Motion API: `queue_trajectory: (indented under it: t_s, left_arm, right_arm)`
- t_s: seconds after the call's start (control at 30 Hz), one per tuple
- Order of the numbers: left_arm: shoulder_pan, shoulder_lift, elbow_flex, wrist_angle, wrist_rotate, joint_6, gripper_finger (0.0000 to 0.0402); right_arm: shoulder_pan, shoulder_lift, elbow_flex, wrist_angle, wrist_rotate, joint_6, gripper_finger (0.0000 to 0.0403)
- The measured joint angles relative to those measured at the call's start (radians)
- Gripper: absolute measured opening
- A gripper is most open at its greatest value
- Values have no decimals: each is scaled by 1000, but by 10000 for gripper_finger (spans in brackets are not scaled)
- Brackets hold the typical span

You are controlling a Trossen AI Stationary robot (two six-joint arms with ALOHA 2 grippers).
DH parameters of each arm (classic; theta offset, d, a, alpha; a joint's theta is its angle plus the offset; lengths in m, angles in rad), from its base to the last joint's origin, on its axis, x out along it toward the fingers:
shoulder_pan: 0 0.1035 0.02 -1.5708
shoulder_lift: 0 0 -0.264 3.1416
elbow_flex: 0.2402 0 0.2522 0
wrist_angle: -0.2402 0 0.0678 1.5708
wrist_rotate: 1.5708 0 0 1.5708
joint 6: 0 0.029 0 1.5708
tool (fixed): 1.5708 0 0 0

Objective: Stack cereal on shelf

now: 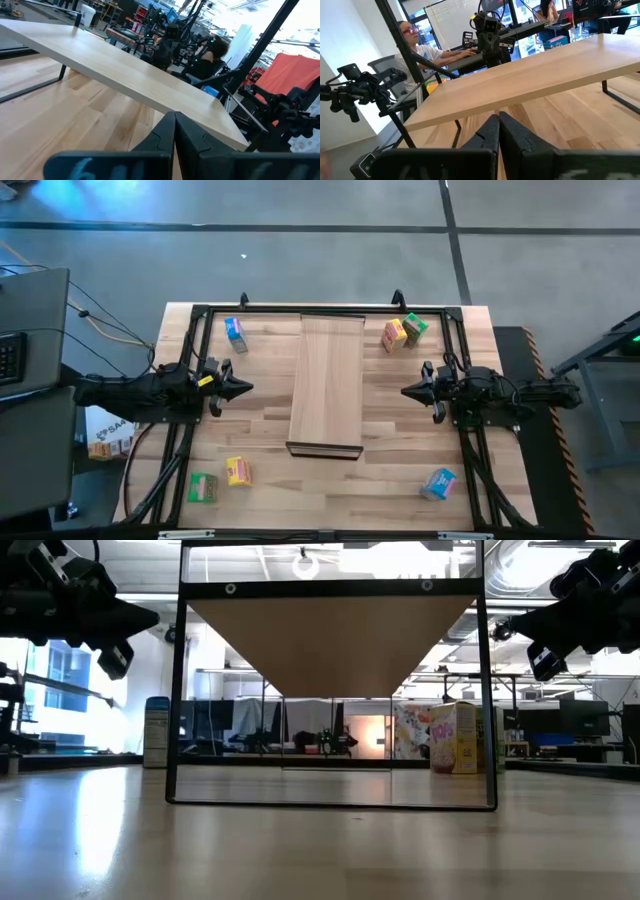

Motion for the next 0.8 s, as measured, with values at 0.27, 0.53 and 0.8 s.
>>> queue_trajectory:
  t_s: [0.27, 0.53, 0.8]
  left_arm:
    - [0, 0, 0, 0, 0, 0, 0]
    - [1, 0, 1, 12, -45, 205, 0]
    - [1, 3, 0, 107, -53, 271, 0]
  right_arm:
    - [0, 0, 0, 0, 0, 0, 0]
    - [0, 0, 0, 0, 0, 0, 0]
    - [0, 0, 0, 0, 0, 0, 0]
